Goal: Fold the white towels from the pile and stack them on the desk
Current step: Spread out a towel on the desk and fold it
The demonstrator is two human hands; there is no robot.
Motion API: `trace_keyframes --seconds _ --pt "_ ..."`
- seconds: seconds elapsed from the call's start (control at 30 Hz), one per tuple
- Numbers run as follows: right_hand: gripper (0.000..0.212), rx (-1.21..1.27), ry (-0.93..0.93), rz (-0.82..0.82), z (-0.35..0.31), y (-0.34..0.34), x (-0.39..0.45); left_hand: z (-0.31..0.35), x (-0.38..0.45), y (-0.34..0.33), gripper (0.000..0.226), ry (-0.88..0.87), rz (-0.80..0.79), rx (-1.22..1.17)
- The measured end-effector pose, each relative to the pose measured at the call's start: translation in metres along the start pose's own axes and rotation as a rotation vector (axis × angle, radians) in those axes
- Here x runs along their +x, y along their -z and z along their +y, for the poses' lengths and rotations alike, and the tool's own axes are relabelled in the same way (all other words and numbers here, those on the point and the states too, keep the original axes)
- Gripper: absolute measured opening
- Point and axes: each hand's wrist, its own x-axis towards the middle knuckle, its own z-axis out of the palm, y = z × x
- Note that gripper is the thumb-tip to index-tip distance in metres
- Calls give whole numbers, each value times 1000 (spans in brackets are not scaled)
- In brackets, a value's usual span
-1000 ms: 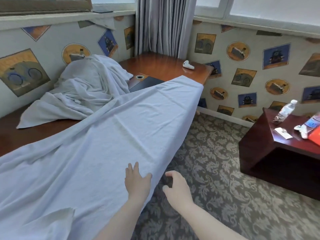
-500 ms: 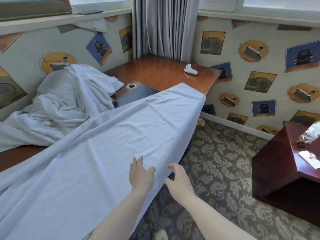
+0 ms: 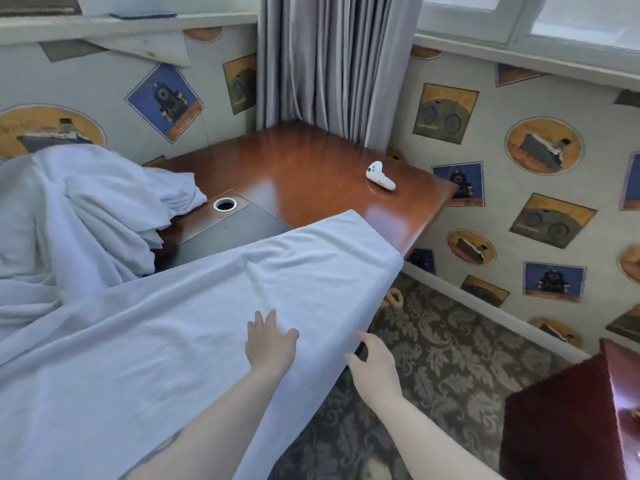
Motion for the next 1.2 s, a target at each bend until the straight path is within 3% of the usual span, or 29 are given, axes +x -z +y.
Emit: trace_keyframes --seconds 0.13,0.27,0.4,0.63,0.93,1.2 --pt "60 -225 148 -178 -6 21 80 13 49 -8 67 90 174 27" --pt "72 -582 203 -281 -18 20 153 29 83 -22 74 147 112 228" --pt "72 -774 273 -357 -23 -8 204 10 110 -39 71 258 122 405" --pt "75 -868 447 -344 -65 -48 296 9 185 -30 60 242 343 550" --pt "69 -933 641 -293 -164 -104 428 40 311 14 64 346 437 502" --pt "70 -938 727 -344 -214 -134 496 51 387 51 61 392 449 480"
